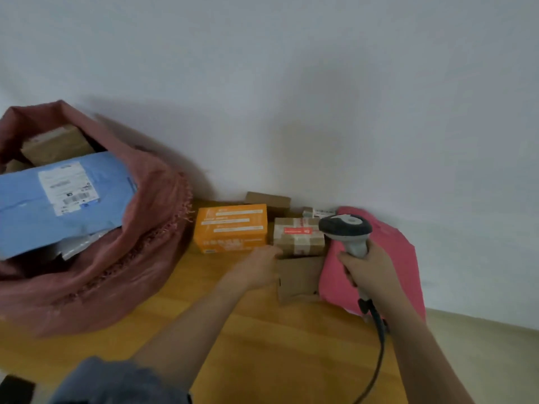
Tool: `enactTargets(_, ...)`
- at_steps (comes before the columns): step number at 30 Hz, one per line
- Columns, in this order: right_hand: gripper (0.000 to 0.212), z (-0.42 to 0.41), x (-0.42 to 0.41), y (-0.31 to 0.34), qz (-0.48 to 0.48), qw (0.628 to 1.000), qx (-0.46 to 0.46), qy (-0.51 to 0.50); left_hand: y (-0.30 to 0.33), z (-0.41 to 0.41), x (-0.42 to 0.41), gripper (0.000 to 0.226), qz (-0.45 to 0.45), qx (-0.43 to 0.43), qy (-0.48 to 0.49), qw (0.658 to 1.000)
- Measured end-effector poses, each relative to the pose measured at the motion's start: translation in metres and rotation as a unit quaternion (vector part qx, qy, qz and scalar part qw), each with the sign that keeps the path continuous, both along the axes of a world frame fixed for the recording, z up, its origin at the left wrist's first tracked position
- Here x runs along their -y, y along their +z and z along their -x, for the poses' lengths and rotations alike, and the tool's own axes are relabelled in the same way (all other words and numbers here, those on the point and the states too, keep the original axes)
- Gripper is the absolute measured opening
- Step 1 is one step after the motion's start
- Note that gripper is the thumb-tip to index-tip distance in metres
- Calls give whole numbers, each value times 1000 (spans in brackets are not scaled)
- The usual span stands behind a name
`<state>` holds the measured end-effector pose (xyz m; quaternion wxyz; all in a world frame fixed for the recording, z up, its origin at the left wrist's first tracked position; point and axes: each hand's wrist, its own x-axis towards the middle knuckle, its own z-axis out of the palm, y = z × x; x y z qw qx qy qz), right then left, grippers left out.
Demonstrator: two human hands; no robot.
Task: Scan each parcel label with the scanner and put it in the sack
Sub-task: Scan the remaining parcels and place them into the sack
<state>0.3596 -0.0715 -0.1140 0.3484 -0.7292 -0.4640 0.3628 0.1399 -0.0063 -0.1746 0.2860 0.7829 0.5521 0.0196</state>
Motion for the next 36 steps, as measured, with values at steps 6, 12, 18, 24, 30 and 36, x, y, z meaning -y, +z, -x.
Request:
enactTargets(6,19,-43,-4,-44,64,998,-27,3,-71,-56,-9,103,60,-134,-63,987)
enactTargets(12,20,-62,-4,-74,93,994,-36,34,-121,-58,-8,115,74,-200,-46,976)
enactTargets(18,14,-55,-9,-85,101,991,-50,67,-133,-27,24,98,32,-237,36,970)
enactTargets(24,23,-23,-15,-75,81,989,-87,92,-117,13,55,114,145,-269,126,944)
enactTargets(30,16,3,-14,-49,34,989,-92,107,-75,53,64,111,371,141,374,838)
enactTargets(36,22,48,-4,-12,-47,990,-125,51,-20,81,70,89,417,456,373,692)
